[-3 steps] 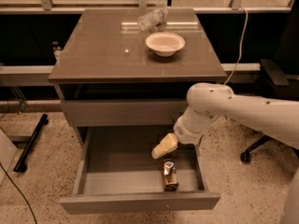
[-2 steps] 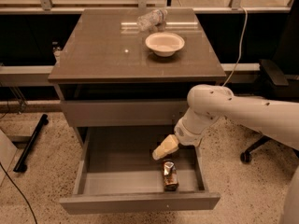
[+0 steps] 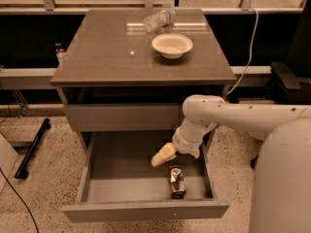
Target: Pick orange can from middle drawer and place on counter
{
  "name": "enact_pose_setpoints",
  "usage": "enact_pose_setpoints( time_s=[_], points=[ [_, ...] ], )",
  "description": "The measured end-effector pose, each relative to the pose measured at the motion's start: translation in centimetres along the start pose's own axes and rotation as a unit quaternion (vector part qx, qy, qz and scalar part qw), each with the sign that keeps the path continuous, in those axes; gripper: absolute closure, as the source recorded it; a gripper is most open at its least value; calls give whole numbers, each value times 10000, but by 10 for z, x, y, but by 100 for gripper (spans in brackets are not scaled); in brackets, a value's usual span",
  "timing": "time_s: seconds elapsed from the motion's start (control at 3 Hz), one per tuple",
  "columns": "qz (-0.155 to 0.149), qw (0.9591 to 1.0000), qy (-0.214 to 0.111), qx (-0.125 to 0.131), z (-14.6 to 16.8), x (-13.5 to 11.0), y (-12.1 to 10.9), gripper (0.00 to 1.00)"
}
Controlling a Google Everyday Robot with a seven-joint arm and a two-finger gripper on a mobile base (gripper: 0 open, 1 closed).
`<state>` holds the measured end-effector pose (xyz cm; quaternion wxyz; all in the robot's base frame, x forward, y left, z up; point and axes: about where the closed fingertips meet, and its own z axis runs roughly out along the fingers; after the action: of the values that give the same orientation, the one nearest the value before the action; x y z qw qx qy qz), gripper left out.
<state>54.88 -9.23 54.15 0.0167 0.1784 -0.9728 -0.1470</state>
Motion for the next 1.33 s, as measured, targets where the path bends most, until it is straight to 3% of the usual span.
enact_pose_setpoints(
  time_s=[0.67, 1.33],
  points=[
    [727, 9964, 429, 62, 69, -10, -19, 0],
    [1388, 9877, 722, 10, 123, 2, -39, 0]
  ],
)
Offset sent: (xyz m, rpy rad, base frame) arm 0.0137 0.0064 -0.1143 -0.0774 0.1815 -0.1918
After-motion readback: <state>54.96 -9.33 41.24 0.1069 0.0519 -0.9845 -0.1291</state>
